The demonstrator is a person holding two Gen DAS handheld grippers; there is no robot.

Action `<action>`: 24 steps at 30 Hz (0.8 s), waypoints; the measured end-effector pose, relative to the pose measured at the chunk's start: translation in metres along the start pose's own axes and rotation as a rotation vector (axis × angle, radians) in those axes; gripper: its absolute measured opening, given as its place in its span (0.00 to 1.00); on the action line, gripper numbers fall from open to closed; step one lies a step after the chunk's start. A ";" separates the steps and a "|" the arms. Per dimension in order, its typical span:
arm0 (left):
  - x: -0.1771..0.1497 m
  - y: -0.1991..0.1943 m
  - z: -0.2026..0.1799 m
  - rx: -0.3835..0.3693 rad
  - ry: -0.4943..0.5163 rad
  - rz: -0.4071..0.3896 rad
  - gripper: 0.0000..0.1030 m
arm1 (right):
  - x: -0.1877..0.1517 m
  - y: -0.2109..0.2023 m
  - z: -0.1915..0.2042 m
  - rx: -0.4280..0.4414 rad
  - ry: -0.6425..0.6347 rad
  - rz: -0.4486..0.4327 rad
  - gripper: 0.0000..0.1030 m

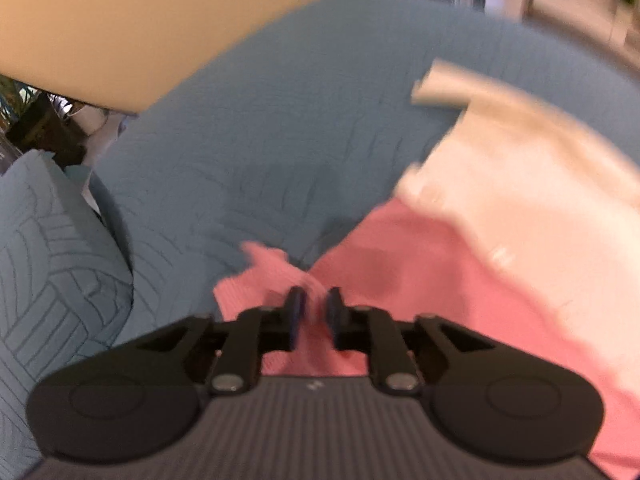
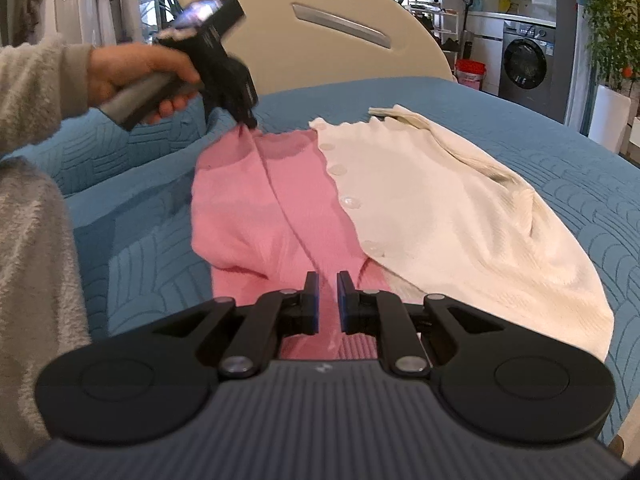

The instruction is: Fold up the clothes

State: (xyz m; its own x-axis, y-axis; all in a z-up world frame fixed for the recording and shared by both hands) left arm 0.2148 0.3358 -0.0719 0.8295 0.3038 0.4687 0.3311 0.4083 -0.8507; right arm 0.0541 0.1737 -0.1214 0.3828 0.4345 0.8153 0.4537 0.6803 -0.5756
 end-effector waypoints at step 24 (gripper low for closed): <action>-0.025 -0.049 -0.129 -0.373 -0.040 -0.262 0.98 | 0.042 0.016 -0.227 -0.288 0.393 -0.138 0.51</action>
State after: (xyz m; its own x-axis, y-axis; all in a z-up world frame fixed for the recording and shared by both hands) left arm 0.2353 0.1976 -0.0731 0.6804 0.2675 0.6823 0.6731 0.1401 -0.7262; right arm 0.2599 0.0688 -0.1103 0.5525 0.0595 0.8314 0.7039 0.5010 -0.5036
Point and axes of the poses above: each gripper's, at about its wrist camera, not at the fingertips, and y roughly the way its jaws point, z to its left, x to its top, the point moved 5 cm from there along y, roughly the way its jaws point
